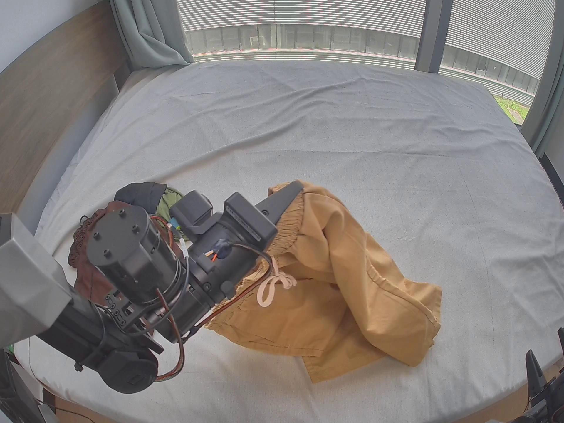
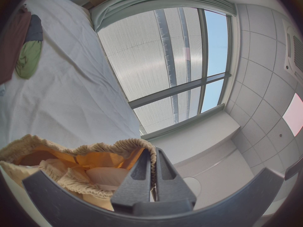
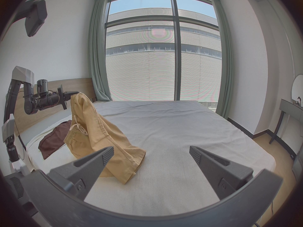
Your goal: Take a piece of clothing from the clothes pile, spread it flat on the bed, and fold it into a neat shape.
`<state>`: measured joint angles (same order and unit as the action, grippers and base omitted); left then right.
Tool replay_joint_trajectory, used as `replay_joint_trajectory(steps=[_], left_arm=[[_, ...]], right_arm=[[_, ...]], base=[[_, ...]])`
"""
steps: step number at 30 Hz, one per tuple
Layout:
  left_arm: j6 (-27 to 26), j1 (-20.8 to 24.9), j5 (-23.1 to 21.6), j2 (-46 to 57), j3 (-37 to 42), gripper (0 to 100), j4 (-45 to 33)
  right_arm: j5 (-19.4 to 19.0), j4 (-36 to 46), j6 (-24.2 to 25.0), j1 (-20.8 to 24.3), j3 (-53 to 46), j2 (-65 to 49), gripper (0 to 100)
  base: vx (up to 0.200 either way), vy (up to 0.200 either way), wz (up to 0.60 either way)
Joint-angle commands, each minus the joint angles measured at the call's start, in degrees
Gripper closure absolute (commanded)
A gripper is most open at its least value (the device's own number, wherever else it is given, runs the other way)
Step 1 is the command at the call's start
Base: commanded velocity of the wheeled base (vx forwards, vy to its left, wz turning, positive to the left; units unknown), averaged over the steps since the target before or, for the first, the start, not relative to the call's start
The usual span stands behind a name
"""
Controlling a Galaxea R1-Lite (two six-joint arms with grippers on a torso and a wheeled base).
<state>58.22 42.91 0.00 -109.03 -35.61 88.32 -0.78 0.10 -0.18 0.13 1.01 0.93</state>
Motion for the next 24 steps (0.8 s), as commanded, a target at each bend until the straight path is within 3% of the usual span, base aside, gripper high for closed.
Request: replay_joint_trajectory(steps=[1, 9, 24], left_arm=[[-1.0, -3.4, -0.4, -0.7, 2.1, 100, 0.3], [-7.4, -7.9, -1.0, -0.7, 5.1, 100, 0.4], [-10.8, -12.5, -1.1, -1.7, 6.4, 100, 0.4]], right_arm=[[0.0, 0.0, 0.0, 0.0, -1.0, -0.6, 0], [0.0, 0.0, -0.1, 0.0, -1.0, -0.6, 0], [0.0, 0.0, -0.1, 0.0, -1.0, -0.6, 0]], base=[[0.000, 0.000, 0.00], [0.000, 0.000, 0.00], [0.000, 0.000, 0.00]])
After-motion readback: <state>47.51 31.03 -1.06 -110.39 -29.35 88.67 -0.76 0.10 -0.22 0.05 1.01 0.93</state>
